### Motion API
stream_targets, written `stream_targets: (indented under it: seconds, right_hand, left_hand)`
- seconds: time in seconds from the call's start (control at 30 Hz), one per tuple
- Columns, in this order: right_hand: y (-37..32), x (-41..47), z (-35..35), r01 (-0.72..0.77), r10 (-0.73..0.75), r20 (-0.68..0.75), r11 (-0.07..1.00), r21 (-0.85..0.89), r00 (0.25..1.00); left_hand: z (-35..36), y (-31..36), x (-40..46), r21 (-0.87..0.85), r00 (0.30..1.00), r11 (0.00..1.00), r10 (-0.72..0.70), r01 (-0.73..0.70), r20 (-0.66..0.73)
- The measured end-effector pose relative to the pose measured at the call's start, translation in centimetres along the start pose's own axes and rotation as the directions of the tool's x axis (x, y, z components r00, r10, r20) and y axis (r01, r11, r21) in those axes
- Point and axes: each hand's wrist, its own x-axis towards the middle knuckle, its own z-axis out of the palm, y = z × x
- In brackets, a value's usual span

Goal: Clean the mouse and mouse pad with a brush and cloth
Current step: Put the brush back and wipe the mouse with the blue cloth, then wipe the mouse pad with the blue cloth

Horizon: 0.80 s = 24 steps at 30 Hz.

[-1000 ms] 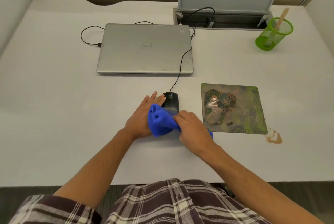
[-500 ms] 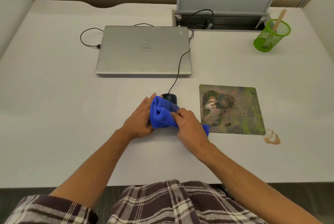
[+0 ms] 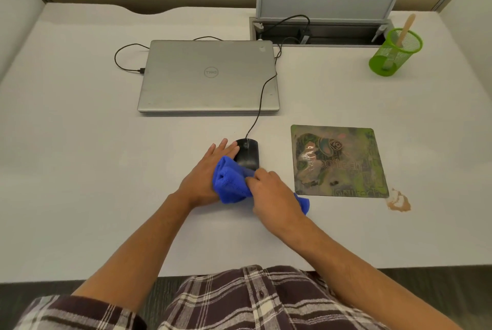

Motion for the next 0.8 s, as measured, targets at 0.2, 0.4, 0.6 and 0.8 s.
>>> stream_targets:
  seconds: [0.2, 0.4, 0.6, 0.8]
  right_hand:
    - [0.5, 0.9, -0.3, -0.042, 0.042, -0.006, 0.999, -0.007, 0.999]
    - [-0.4, 0.5, 0.4, -0.046, 0.044, -0.053, 0.998, -0.036, 0.998]
    - [-0.4, 0.4, -0.1, -0.077, 0.076, 0.048, 0.997, 0.015, 0.996]
    - [2.8, 0.6, -3.9, -0.262, 0.232, 0.125, 0.884, 0.387, 0.965]
  left_hand:
    - [-0.1, 0.1, -0.1, 0.010, 0.999, 1.000, 0.013, -0.013, -0.052]
    - [0.2, 0.0, -0.1, 0.009, 0.998, 1.000, -0.003, 0.004, -0.068]
    - [0.2, -0.1, -0.1, 0.029, 0.999, 1.000, 0.012, -0.011, -0.049]
    - [-0.2, 0.4, -0.4, -0.005, 0.995, 1.000, -0.014, 0.013, -0.100]
